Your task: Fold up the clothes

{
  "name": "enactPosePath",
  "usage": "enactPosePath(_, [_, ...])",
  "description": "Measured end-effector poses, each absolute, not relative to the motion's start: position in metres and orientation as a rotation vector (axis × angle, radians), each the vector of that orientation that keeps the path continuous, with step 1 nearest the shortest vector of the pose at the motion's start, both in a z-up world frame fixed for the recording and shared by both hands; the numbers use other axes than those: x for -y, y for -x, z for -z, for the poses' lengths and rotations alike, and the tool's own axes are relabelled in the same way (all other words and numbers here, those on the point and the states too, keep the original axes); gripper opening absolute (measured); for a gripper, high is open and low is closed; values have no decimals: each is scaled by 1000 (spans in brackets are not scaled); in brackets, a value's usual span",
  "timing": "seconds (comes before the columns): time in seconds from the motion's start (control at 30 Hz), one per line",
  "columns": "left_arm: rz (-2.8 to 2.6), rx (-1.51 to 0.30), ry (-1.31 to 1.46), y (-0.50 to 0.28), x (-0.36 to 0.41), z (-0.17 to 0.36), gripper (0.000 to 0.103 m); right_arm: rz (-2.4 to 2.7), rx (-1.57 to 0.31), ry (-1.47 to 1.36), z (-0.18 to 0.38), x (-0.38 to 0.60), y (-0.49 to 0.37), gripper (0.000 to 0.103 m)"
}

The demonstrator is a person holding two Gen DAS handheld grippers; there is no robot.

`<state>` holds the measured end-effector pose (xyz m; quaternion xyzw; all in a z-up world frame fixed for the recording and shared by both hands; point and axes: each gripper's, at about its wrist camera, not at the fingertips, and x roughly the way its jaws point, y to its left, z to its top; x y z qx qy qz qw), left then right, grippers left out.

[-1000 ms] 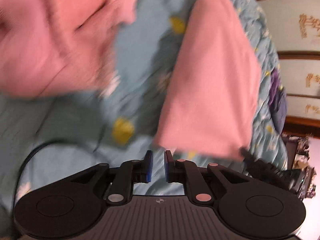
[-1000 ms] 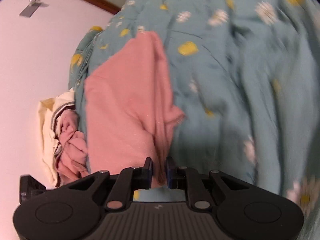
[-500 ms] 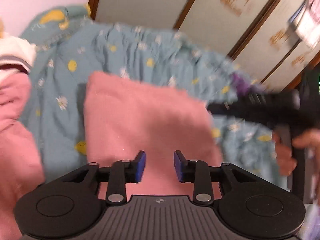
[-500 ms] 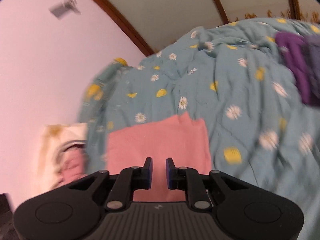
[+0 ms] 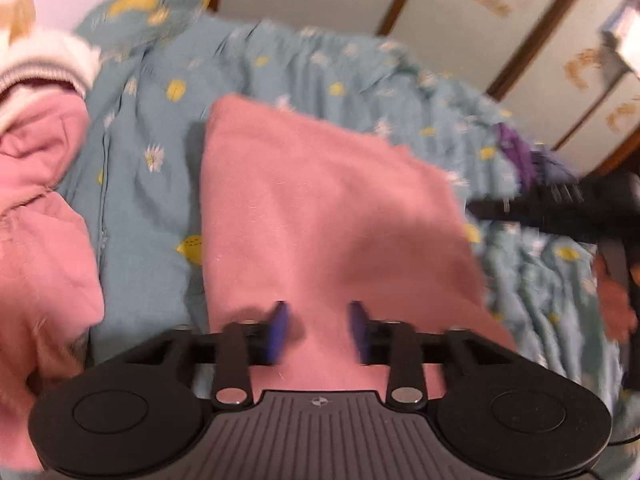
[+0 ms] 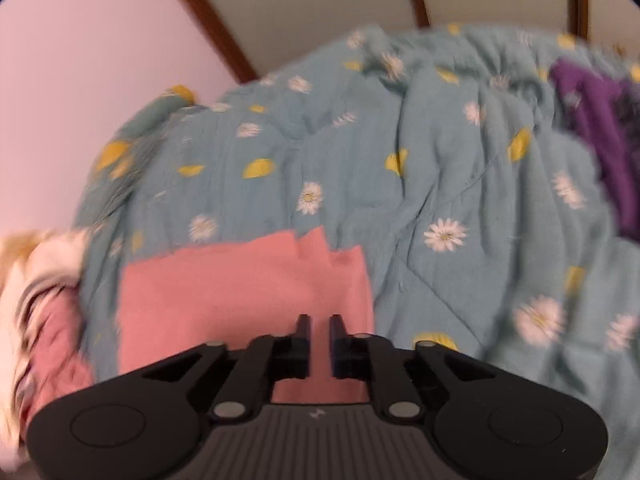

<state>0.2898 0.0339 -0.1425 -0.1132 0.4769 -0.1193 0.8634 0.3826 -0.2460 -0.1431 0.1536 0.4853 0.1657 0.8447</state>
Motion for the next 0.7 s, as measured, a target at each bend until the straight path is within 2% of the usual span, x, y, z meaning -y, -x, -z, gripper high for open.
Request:
enactPosePath(0.03, [264,-1005,235,-285,-32,144,43,-363,-1040,-339,143,247,-366,17])
enactPosePath(0.13, [236,-1101,198,-278,-26,168,43,-358,-1111,-369,157,248,-328,16])
enactPosePath(0.2, [194,-1145,148,-276,-23,183,32,-308,-1182,-366,184,250,-304,10])
enactPosePath(0.3, [139,-1135,106,-260,-31,181,32,-233,-1192,-346,207,259,-291,8])
enactPosePath(0.37, [147,-1054,157,-242,-41,160,37,-222,-1153,-451,197,272,-269,15])
enactPosePath(0.43, [175,-974,222,-220,-52,140,50,-230,-1092,-402,176,268,-249,17])
enactPosePath(0.5, [190,-909,267,-201,-60,124,65,-240,-998,-295,145,260,-219,38])
enactPosePath(0.53, [193,-888,271,-194,-61,120,66,-244,-950,-241,129,256,-205,48])
enactPosePath(0.7, [199,-818,251,-160,-43,98,68,-106,-805,-64,85,226,-138,66])
